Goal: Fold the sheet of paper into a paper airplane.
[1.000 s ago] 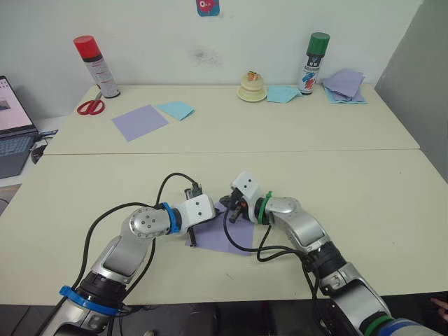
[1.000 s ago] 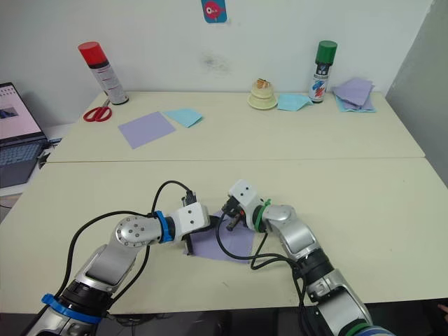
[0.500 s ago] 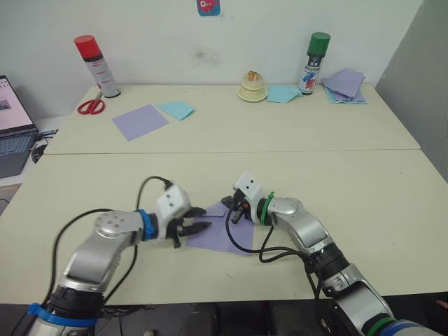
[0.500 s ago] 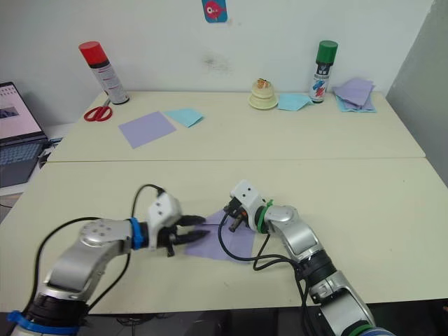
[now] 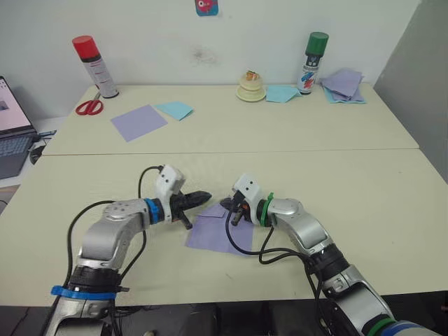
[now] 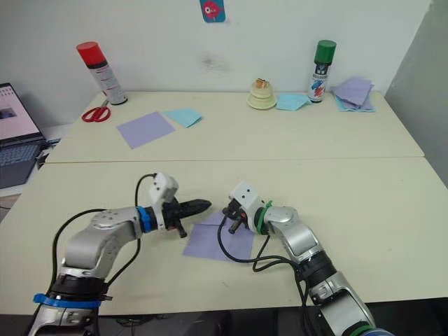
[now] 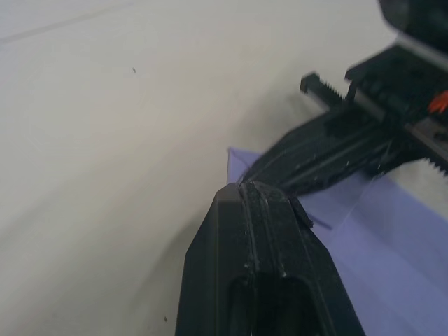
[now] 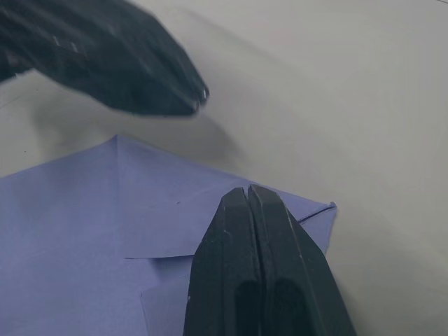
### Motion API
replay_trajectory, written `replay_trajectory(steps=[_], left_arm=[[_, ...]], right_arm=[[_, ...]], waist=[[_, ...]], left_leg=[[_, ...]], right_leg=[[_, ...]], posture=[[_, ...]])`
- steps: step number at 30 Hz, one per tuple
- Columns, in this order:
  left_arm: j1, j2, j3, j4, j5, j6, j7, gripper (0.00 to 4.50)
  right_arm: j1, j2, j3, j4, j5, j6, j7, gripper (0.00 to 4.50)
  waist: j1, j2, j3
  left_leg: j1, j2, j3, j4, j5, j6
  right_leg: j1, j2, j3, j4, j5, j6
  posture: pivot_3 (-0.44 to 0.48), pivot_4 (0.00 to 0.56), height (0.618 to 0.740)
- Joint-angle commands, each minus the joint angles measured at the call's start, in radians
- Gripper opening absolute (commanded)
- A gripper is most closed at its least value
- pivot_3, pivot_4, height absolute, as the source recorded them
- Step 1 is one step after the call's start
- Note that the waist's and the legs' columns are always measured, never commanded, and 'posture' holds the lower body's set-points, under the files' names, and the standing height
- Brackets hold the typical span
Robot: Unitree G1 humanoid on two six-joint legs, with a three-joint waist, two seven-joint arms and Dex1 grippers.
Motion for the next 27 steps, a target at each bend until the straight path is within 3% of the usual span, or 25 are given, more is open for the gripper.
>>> replay_trajectory(steps=[1,5,14,19,27], left_arm=[[-0.016,-0.002,-0.022,0.06,0.056,-0.067,0.021,0.02],[0.003,0.006,-0.042,0.122,0.102,-0.108,0.034,0.02],[0.183,0.094,0.021,-0.055,0.043,-0.072,-0.006,0.02],[0.229,0.14,0.042,-0.074,0.05,-0.079,0.0,0.02],[0.097,0.068,0.14,-0.112,-0.082,-0.021,0.048,0.02]], right_arm=[[0.014,-0.003,0.012,-0.016,-0.005,0.012,0.005,0.0],[0.022,-0.003,0.016,-0.028,-0.007,0.016,0.002,0.0],[0.013,0.003,0.017,-0.011,-0.007,0.005,-0.002,0.0],[0.0,0.005,0.014,0.009,-0.007,-0.004,0.001,0.0],[-0.015,0.0,0.008,0.031,-0.005,-0.018,0.009,0.0]], waist=[[0.0,0.0,0.0],[0.003,0.0,0.0],[-0.012,0.0,0.0],[-0.013,0.001,0.0],[-0.011,0.0,0.0]], left_leg=[[0.0,0.0,0.0,0.0,0.0,0.0],[0.0,0.0,0.0,0.0,0.0,0.0],[0.001,0.0,0.0,-0.001,0.0,0.0],[0.001,0.0,0.0,-0.001,0.0,0.0],[0.001,0.001,-0.001,-0.001,0.0,0.0]], right_leg=[[0.0,0.0,0.0,0.0,0.0,0.0],[0.0,0.0,0.0,0.0,0.0,0.0],[0.0,0.0,0.001,0.0,0.0,0.0],[0.0,0.0,0.0,0.0,0.0,0.0],[0.0,0.0,-0.001,0.0,0.0,0.0]], posture=[[0.0,0.15,0.74],[0.0,0.15,0.74],[0.0,0.15,0.74],[0.0,0.15,0.74],[0.0,0.15,0.74]])
